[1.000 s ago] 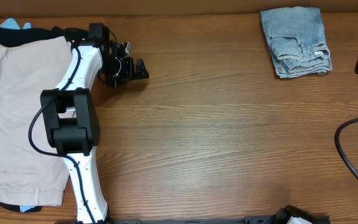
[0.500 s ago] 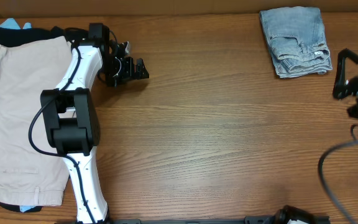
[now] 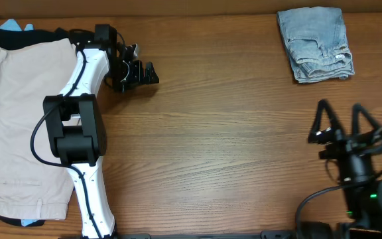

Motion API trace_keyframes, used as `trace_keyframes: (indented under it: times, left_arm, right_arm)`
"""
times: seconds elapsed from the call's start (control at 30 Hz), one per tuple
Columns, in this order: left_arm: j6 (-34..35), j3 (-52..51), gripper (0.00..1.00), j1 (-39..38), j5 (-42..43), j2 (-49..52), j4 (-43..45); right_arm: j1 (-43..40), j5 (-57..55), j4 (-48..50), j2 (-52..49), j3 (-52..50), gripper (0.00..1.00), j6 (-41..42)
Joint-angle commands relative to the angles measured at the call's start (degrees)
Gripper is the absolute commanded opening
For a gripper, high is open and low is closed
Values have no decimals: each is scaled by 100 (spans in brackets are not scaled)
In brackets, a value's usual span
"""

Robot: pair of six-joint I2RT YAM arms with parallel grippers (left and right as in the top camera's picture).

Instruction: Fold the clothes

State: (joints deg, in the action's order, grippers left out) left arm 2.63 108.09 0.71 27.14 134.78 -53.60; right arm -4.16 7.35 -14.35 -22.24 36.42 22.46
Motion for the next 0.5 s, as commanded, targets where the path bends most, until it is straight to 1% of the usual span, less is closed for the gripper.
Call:
trace_keyframes:
  times: [0.0,0.13,0.33,0.47]
  left_arm:
    - [-92,-208,100,-37,-378,459,20]
    - [-92,-208,100,-37,-378,459,20]
    - [-92,-208,100,-37,-380,459,17]
    - [-92,-208,100,-37,-378,459,17]
  right_arm:
    - [267,-793,286,496,-774,100,-20]
    - [461,-1005,636,918,-1659,100,-76]
    - [717,-1008,1191,1495,-2588,100,-1003]
    - [761,-1005,1471,1753,-3095,100,-1051]
